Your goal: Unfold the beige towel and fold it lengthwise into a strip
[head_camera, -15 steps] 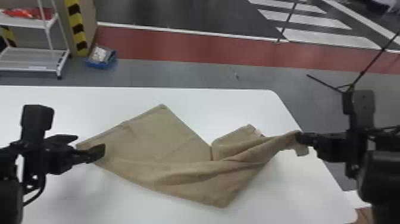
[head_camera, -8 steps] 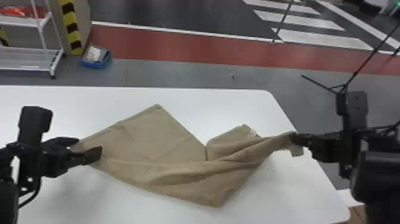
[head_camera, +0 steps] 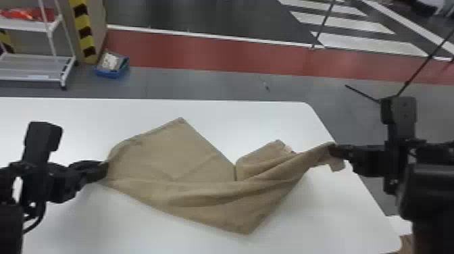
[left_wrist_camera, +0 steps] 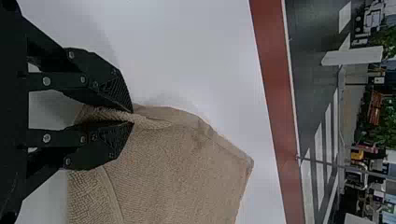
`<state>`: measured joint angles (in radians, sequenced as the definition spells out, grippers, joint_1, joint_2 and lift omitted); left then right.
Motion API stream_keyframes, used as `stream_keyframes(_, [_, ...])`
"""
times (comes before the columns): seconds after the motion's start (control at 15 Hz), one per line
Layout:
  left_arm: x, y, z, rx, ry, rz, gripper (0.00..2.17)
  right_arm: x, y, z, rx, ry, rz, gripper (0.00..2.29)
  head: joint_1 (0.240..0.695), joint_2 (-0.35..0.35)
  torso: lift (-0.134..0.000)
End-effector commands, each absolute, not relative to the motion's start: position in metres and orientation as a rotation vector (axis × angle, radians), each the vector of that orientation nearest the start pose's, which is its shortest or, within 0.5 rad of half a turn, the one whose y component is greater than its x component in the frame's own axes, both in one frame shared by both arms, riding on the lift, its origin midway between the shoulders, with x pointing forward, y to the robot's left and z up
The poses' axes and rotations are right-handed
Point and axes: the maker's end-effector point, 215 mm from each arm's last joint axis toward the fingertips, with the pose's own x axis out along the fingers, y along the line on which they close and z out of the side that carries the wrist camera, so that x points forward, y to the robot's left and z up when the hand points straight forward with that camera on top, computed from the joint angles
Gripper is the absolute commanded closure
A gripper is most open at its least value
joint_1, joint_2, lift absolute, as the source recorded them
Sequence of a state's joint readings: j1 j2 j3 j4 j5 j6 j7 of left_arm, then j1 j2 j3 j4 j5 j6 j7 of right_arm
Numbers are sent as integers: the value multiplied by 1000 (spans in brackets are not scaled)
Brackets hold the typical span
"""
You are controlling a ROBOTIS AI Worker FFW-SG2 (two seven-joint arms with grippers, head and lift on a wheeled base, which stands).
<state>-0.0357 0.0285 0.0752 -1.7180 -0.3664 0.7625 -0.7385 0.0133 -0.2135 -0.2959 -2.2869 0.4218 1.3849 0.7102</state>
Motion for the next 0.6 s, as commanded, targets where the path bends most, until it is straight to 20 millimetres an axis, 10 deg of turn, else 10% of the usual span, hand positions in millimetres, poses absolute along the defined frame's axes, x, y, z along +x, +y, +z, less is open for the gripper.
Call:
stream_keyframes(0.0, [526,219,-468,113,682,-433,2145,470,-408,-315,-78,674,-37,2044,695,-233,-126])
stream_keyframes(0.2, [545,259,-443,89,637,-358,2145,509,-388,-302,-126,637,11,2044,695,-203,-126])
stream_keyframes(0.53, [566,374,-390,-15,591,-104,2145,645,-310,-221,-327,393,190,2044,695,-43,-126])
